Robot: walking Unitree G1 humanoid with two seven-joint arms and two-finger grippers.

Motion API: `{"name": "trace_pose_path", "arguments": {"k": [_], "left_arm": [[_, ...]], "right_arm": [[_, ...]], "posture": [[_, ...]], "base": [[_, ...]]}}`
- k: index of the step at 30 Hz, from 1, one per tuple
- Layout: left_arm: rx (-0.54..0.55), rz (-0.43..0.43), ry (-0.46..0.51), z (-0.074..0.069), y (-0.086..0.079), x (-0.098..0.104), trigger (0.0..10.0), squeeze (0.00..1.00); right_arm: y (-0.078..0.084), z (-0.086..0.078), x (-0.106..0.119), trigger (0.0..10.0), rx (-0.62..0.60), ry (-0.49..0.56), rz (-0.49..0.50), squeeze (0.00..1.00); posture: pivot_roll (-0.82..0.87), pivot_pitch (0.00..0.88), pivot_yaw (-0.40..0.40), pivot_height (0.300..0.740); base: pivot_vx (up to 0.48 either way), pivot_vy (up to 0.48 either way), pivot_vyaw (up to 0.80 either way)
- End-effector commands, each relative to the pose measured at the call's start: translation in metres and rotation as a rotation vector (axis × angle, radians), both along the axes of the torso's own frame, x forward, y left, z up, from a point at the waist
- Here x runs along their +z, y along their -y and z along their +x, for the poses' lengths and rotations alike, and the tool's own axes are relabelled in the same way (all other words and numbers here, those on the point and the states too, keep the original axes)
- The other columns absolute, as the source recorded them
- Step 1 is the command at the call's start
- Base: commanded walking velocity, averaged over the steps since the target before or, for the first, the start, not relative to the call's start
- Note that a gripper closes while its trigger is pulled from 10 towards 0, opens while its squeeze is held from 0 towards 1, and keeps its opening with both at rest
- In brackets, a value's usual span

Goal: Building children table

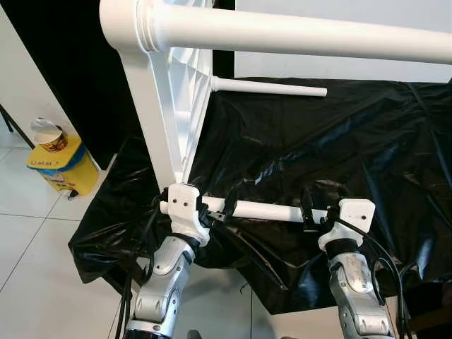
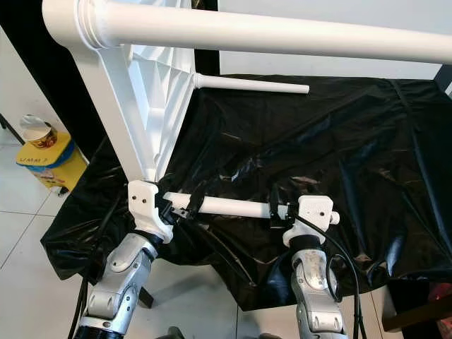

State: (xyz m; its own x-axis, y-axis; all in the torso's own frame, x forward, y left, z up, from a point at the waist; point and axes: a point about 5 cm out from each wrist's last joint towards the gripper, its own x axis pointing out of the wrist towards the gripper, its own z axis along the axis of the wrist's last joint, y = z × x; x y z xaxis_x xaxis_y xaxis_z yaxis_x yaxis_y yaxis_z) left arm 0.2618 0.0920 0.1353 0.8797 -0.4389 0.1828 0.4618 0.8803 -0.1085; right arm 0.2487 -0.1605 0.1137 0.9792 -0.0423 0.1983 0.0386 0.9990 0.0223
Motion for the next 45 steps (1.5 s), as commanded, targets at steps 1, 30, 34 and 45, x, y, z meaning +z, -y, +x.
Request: {"name": "trace_pose_path", "arguments": {"k": [1, 30, 34, 45], "left_arm": [[0.015, 0.005, -0.014, -0.001, -0.0012, -0.0016, 10.0, 0.0], [0.007, 0.011, -0.02, -0.0007, -0.0002, -0.0017, 10.0, 0.0], [0.007, 0.012, -0.02, -0.0006, -0.0002, -0.0017, 10.0, 0.0], [0.005, 0.013, -0.025, -0.0008, 0.0005, -0.002, 10.0, 0.0]], "right_arm": [[-0.0002, -0.0022, -0.0044, 10.0, 0.004, -0.027, -0.003, 0.0], [-0.0012, -0.0027, -0.0049, 10.0, 0.003, -0.03, -0.004, 0.0], [-0.0014, -0.0026, -0.005, 10.0, 0.003, -0.03, -0.004, 0.0], [-0.002, -0.0023, -0.0052, 10.0, 0.004, -0.031, -0.003, 0.0]], "posture": [[0.0, 0.019, 0.001, 0.74], [0.0, 0.022, 0.002, 0.74], [0.0, 0.022, 0.002, 0.74], [0.0, 0.017, 0.001, 0.74]], "base": [[0.0, 0.0, 0.0], [-0.026, 0.0, 0.0], [-0.266, 0.0, 0.0], [-0.38, 0.0, 0.0]]}}
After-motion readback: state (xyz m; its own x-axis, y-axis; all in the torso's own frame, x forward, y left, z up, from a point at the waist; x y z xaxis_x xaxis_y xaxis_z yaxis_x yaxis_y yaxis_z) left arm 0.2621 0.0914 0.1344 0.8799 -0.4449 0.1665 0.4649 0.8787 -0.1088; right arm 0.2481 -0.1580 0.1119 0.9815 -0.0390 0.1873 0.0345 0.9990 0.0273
